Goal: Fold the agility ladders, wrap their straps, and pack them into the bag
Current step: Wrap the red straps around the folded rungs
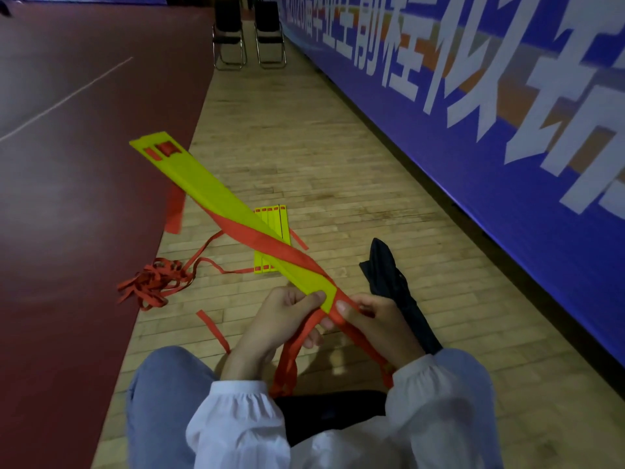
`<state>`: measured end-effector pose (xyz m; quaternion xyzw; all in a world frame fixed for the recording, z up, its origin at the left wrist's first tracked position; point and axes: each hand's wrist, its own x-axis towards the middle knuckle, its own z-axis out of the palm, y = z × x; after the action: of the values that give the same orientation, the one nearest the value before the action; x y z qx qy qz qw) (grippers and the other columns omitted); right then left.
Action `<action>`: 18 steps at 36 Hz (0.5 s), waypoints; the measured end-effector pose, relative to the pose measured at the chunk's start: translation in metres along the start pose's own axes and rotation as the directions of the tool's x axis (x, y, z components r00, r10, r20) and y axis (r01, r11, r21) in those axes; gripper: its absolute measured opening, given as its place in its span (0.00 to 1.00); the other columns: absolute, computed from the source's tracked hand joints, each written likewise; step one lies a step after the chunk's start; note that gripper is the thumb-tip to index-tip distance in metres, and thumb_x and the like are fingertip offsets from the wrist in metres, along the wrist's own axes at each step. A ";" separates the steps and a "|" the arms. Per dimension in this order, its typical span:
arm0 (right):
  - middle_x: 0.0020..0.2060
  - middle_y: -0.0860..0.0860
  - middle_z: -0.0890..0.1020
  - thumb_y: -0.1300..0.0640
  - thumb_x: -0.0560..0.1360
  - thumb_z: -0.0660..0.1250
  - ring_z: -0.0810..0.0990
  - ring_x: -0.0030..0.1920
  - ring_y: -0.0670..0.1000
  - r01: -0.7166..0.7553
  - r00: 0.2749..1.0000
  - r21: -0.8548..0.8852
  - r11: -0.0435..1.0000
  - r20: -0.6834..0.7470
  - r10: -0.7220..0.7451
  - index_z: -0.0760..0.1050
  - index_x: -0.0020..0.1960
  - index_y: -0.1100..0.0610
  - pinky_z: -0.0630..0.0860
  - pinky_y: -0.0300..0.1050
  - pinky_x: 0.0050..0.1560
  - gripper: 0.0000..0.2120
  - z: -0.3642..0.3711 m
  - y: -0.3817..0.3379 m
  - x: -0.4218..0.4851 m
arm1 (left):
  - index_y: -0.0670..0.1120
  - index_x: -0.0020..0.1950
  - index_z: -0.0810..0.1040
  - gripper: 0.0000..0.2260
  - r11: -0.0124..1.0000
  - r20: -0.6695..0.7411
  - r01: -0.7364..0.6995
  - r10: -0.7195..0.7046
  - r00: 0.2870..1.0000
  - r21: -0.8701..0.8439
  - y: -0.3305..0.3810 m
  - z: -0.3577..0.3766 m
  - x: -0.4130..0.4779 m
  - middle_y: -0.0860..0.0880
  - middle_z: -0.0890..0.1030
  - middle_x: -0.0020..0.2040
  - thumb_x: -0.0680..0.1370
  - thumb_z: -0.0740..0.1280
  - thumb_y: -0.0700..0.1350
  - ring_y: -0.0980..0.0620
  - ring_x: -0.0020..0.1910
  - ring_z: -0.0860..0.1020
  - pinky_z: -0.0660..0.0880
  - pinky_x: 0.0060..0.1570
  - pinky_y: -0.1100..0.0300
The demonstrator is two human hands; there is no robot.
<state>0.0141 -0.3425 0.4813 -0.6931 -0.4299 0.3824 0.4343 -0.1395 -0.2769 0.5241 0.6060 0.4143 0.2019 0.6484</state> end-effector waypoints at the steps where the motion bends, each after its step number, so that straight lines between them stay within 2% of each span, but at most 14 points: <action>1: 0.41 0.52 0.85 0.51 0.75 0.71 0.83 0.45 0.53 0.011 1.000 0.015 1.000 -0.029 -0.011 0.82 0.47 0.53 0.78 0.55 0.52 0.06 0.000 0.000 0.000 | 0.30 0.42 0.78 0.18 1.000 -0.005 0.003 -0.003 1.000 -0.020 0.000 0.001 0.001 0.49 0.80 0.24 0.82 0.60 0.43 0.56 0.17 0.73 0.68 0.18 0.68; 5: 0.39 0.49 0.85 0.51 0.73 0.72 0.83 0.43 0.49 0.036 0.994 0.020 0.999 -0.102 -0.034 0.81 0.44 0.46 0.79 0.54 0.50 0.00 0.003 -0.002 0.001 | 0.37 0.39 0.79 0.18 0.991 -0.025 0.029 -0.032 0.999 -0.131 -0.003 0.001 0.005 0.41 0.83 0.34 0.82 0.60 0.47 0.51 0.21 0.76 0.71 0.20 0.64; 8: 0.39 0.46 0.85 0.44 0.68 0.70 0.83 0.43 0.47 0.040 0.989 0.007 0.999 -0.142 -0.038 0.80 0.44 0.43 0.80 0.54 0.49 0.07 0.004 0.000 0.001 | 0.38 0.44 0.80 0.18 0.988 0.002 0.075 -0.076 0.997 -0.136 -0.005 0.000 0.006 0.36 0.83 0.40 0.81 0.61 0.51 0.48 0.25 0.76 0.74 0.22 0.62; 9: 0.39 0.45 0.84 0.44 0.68 0.71 0.83 0.43 0.46 0.041 0.986 -0.003 0.999 -0.159 -0.041 0.80 0.44 0.42 0.80 0.54 0.49 0.06 0.005 0.001 0.002 | 0.37 0.45 0.81 0.19 0.987 0.007 0.090 -0.090 0.996 -0.130 -0.005 -0.001 0.006 0.36 0.83 0.41 0.80 0.62 0.52 0.47 0.25 0.76 0.74 0.23 0.61; 12: 0.40 0.45 0.84 0.49 0.72 0.72 0.83 0.44 0.46 0.056 0.972 -0.032 0.998 -0.228 -0.062 0.79 0.45 0.42 0.80 0.54 0.49 0.04 0.004 0.003 0.004 | 0.36 0.45 0.80 0.21 0.983 0.005 0.126 -0.126 0.992 -0.132 -0.004 -0.003 0.005 0.35 0.83 0.41 0.79 0.63 0.55 0.47 0.24 0.76 0.73 0.22 0.62; 18: 0.38 0.42 0.82 0.51 0.73 0.71 0.81 0.43 0.47 0.077 0.938 -0.112 0.991 -0.328 -0.110 0.75 0.42 0.39 0.78 0.50 0.46 0.07 0.007 -0.001 0.003 | 0.35 0.45 0.81 0.23 0.986 -0.058 0.101 -0.109 0.992 -0.136 0.000 -0.002 0.007 0.38 0.84 0.36 0.79 0.62 0.56 0.52 0.21 0.73 0.69 0.20 0.65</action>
<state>0.0087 -0.3382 0.4793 -0.7470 -0.4008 0.2169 0.4841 -0.1368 -0.2707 0.5224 0.5318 0.4522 0.2143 0.6832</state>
